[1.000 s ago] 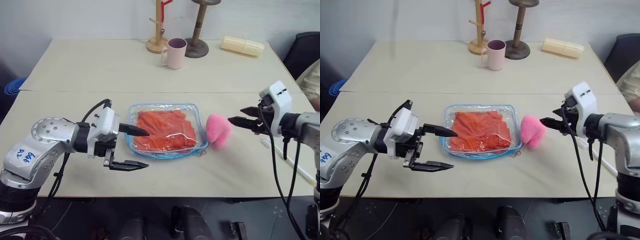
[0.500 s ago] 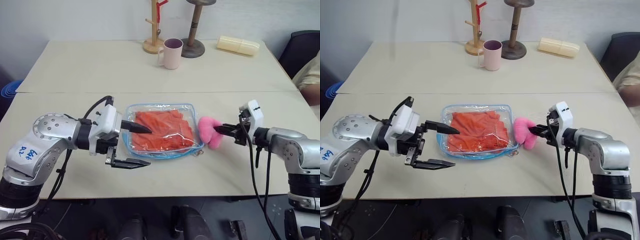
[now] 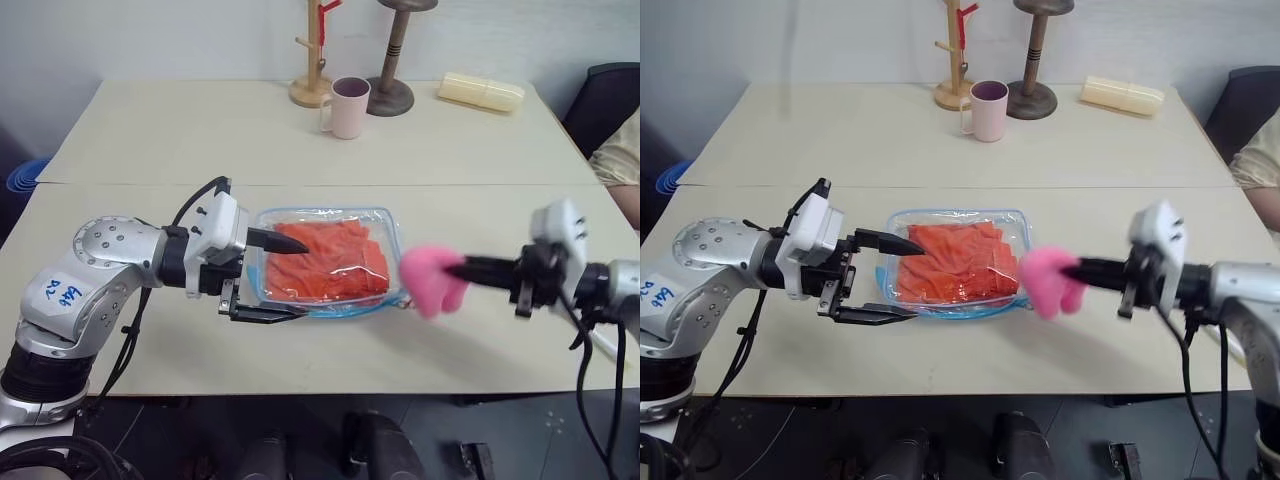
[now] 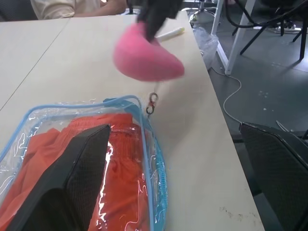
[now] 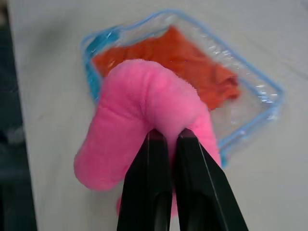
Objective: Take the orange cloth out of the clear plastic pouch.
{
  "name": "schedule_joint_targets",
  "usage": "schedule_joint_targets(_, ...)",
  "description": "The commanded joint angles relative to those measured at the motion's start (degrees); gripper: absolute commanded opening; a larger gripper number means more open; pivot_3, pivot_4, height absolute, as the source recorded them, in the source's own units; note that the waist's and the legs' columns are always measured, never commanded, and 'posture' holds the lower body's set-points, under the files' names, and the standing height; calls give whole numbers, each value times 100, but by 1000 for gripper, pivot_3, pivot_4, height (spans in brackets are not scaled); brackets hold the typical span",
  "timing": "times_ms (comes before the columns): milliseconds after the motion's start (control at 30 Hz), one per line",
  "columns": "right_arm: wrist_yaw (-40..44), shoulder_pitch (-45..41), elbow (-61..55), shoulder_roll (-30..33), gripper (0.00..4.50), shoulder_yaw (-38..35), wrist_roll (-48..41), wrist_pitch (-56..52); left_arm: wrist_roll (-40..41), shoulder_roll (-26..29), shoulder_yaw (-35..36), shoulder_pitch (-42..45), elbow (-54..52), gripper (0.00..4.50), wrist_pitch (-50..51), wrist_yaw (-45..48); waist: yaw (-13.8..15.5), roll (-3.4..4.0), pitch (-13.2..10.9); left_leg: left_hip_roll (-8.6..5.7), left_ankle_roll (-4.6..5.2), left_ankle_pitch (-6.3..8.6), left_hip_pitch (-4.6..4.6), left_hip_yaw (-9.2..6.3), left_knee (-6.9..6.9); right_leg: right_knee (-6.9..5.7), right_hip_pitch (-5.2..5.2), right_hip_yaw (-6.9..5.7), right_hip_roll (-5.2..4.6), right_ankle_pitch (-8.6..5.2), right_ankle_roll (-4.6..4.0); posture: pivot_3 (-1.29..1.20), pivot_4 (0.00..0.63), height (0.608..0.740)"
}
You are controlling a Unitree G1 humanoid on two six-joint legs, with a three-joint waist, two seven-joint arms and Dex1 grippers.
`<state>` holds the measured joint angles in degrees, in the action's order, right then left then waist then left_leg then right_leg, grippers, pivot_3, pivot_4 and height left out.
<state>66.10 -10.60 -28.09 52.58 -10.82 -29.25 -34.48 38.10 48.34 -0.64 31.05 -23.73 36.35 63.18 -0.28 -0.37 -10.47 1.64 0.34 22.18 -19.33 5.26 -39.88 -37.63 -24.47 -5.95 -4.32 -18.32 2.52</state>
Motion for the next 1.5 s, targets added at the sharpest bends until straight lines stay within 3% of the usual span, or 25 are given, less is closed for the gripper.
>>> schedule_joint_targets(33,22,-152,-316,-56,23,1419,1245,1321,-24,-76,-21,176,18,4500,-13,-28,-1,-2,-1,0,-1,0,1,3,-2,-1,0,3,1,0,0,0,150,740)
schedule_joint_targets(100,-70,-363,-81,-316,23,2108,1821,1927,-83,-137,-100,201,61,4500,-23,-39,1,-3,-2,-1,-3,-1,2,3,-5,-3,-1,3,0,0,0,0,150,740)
schedule_joint_targets(267,-364,-905,485,-1126,23,2927,2239,1971,-230,-160,-348,99,29,4500,-62,58,5,-4,-2,0,-4,-2,1,3,-10,-5,-2,0,2,0,0,0,150,740)
schedule_joint_targets(367,-407,-1002,647,-1303,811,3031,2262,1734,-353,-240,-592,91,18,4500,-100,106,14,-3,-2,0,-4,-2,0,-1,-11,-7,-2,-1,0,0,0,0,150,740)
schedule_joint_targets(500,-370,-887,508,-1169,2198,2915,2207,1728,-519,-424,-907,164,112,4500,-170,163,14,-5,-1,0,-3,-1,-1,-4,-11,-7,-1,-3,-2,0,0,0,150,740)
schedule_joint_targets(700,-458,-820,-84,-873,4134,2183,1930,1852,-1057,-781,-1569,267,328,4500,-567,363,21,-5,-1,-1,-2,-1,-1,-2,-11,-7,-1,-2,-1,0,0,0,150,740)
schedule_joint_targets(900,-403,-1195,-27,-320,4134,988,1320,1364,-2018,-1110,-2218,351,855,4500,-1471,486,19,-5,-2,-1,-2,-1,-1,0,-12,-8,-1,-2,-1,0,0,0,150,740)
schedule_joint_targets(1033,-259,-1164,973,180,4134,1222,2246,2814,-2520,-1355,-2480,330,1190,4500,-1950,444,32,-11,-2,-2,2,1,-2,-1,-10,-2,3,-5,-1,0,0,0,150,740)
schedule_joint_targets(1167,-352,-1422,2211,138,4134,1890,3224,4621,-2848,-1513,-2636,274,1430,4500,-2180,423,3,-11,-2,-2,4,1,0,9,-9,-2,0,-2,0,0,0,0,150,740)
schedule_joint_targets(1267,-442,-1710,2817,-10,4171,2242,3638,5449,-2914,-1568,-2582,270,1506,3906,-2234,415,-15,-11,-2,0,3,0,3,12,-11,-10,-2,-1,0,0,0,0,150,740)
schedule_joint_targets(1367,-495,-1970,3146,-214,4171,2357,3669,5651,-2953,-1519,-2515,232,1491,3013,-2243,461,-7,-11,-2,1,3,0,2,9,-14,-12,-2,-2,-1,0,0,0,150,740)
schedule_joint_targets(1500,-384,-2123,3365,-342,3220,2345,3510,5787,-2936,-1409,-2419,104,1380,1807,-2170,485,9,-11,-2,2,3,0,1,5,-16,-12,-2,-4,-4,0,0,0,150,740)
